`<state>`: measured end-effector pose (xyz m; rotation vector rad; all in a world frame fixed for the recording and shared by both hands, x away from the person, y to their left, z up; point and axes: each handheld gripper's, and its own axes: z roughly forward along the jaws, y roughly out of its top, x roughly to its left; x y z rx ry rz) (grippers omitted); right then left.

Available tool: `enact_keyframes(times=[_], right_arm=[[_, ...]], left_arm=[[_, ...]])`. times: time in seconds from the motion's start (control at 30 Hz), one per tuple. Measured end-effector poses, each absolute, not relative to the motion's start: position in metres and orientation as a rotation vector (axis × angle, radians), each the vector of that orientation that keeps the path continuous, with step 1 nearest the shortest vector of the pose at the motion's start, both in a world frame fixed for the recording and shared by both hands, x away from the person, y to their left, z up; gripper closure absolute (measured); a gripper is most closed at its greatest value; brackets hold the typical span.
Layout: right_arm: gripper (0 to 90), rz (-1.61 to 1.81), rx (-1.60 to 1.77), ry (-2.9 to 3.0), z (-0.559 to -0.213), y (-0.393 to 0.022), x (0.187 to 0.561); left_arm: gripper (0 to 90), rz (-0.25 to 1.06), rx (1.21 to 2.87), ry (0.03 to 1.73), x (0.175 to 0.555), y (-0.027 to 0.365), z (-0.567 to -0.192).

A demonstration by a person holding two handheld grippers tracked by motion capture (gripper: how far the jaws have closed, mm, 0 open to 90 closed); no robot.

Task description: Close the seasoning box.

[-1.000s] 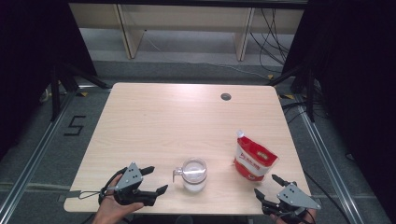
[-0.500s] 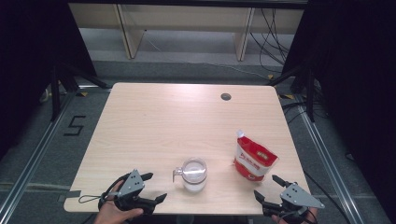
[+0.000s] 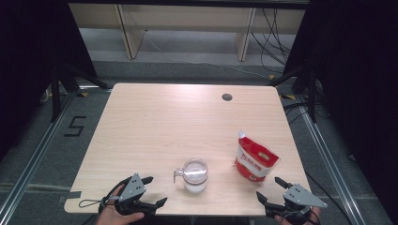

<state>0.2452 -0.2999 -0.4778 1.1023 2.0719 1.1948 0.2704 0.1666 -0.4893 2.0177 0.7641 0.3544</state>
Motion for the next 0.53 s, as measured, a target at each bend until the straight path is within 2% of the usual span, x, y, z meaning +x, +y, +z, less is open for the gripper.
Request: enact_keyframes(times=[0.53], right_arm=[[17.9, 1.182, 1.117, 2.083, -0.483, -0.3054, 0.2498]], left_arm=[[15.6, 0.348, 2.037, 0.755, 0.2743, 0.167, -0.4927]])
